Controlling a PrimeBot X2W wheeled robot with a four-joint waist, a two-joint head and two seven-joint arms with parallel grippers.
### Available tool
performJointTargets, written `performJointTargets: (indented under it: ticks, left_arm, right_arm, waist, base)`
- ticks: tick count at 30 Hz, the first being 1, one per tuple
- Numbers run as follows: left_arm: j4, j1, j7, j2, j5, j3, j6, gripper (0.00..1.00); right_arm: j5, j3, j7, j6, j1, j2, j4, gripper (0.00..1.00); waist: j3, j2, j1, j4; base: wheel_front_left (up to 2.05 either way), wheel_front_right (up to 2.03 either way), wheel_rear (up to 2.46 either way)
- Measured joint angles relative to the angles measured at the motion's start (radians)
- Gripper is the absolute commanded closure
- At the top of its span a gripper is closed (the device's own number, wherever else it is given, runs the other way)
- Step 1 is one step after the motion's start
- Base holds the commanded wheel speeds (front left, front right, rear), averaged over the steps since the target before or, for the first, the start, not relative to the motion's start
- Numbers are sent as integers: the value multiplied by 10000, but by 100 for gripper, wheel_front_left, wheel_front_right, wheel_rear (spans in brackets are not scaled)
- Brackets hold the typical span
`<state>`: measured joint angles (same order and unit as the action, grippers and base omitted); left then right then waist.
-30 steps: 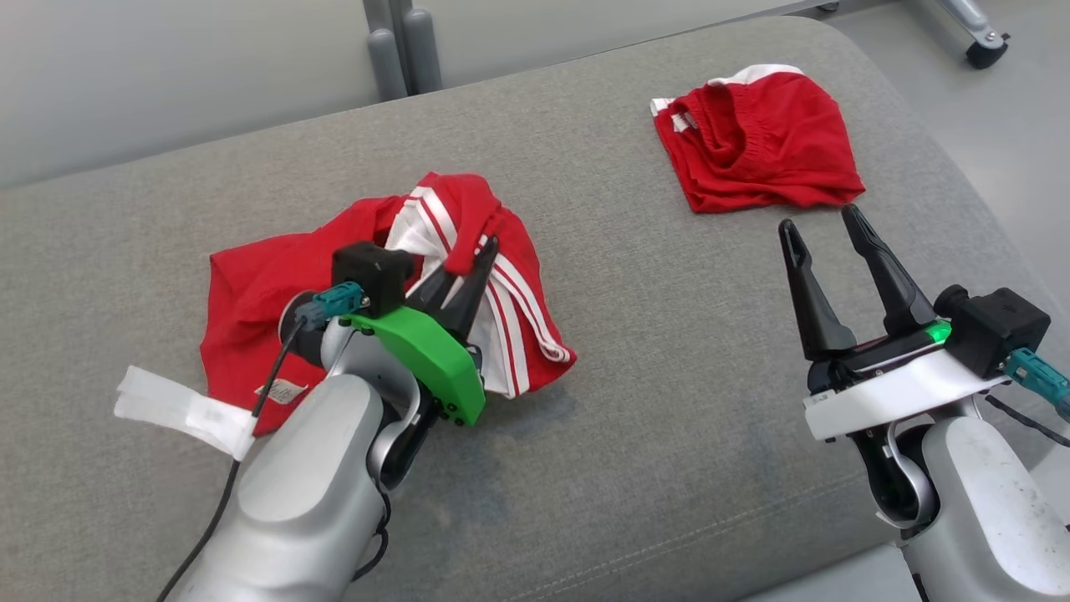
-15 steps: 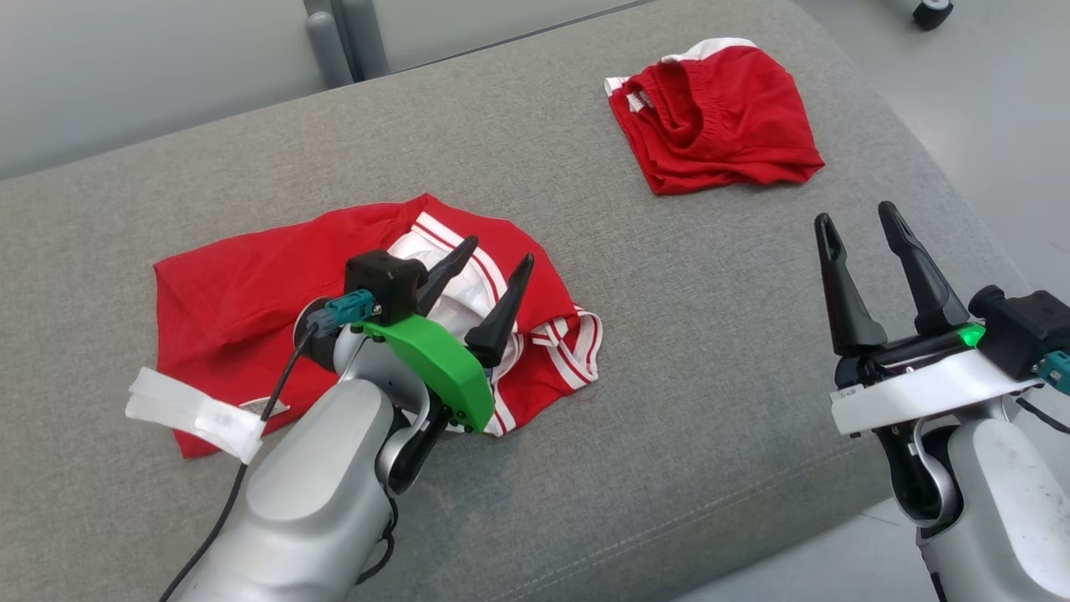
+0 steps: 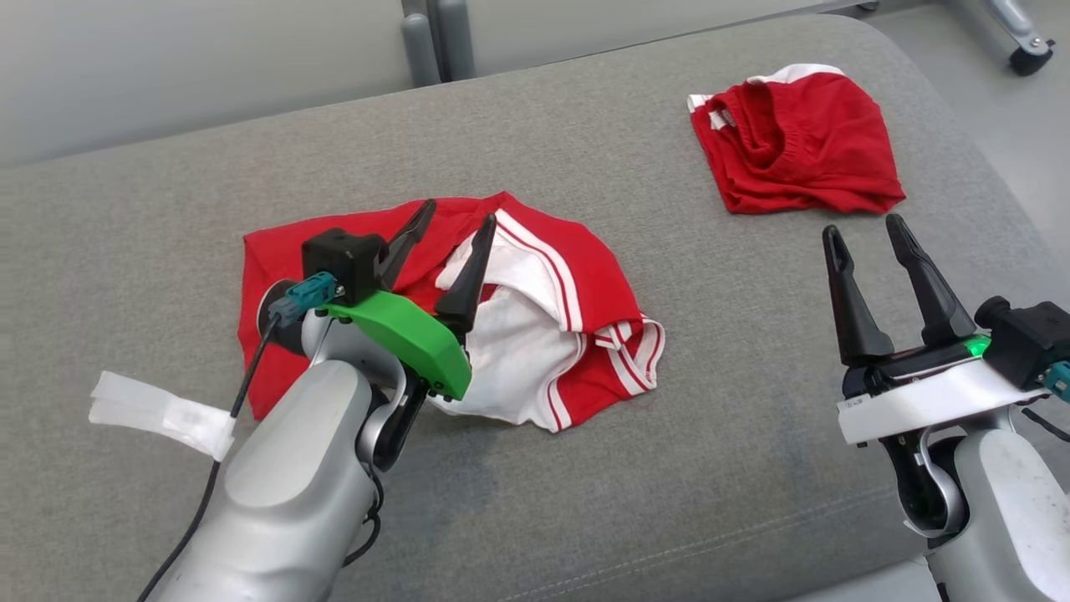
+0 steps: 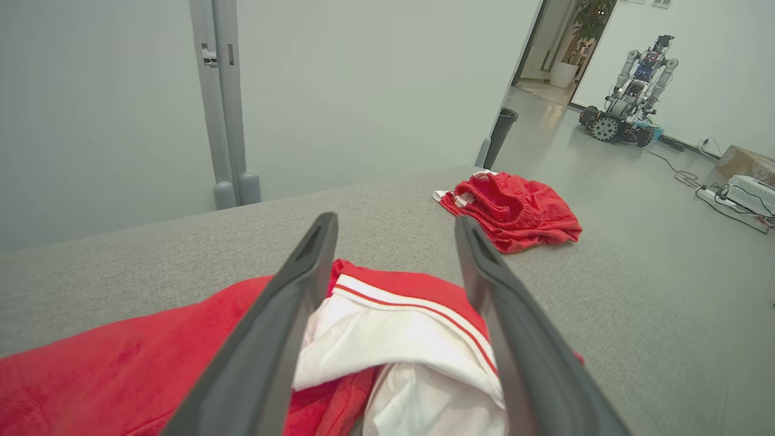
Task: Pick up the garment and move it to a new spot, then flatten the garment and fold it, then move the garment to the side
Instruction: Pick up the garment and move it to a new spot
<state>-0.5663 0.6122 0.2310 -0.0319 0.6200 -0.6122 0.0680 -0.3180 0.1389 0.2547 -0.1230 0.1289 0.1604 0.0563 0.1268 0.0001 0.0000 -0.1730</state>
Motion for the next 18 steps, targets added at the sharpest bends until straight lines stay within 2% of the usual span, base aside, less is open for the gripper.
performJointTargets:
  ticks: [9,18]
  left_arm:
    - [291,-722,174,-602,-38,725,-454,0]
    - [1049,-1798,207,-1185,-88,1779,-1103,0]
  right_arm:
    - [0,-17,0,0,-39,-6,-2,0]
    - [0,-86,0,0,-296,-40,35,0]
  waist:
    - [-168,0,0,682]
    - [-492,0,0,1175]
  base:
    - [0,0,0]
    - [0,0,0]
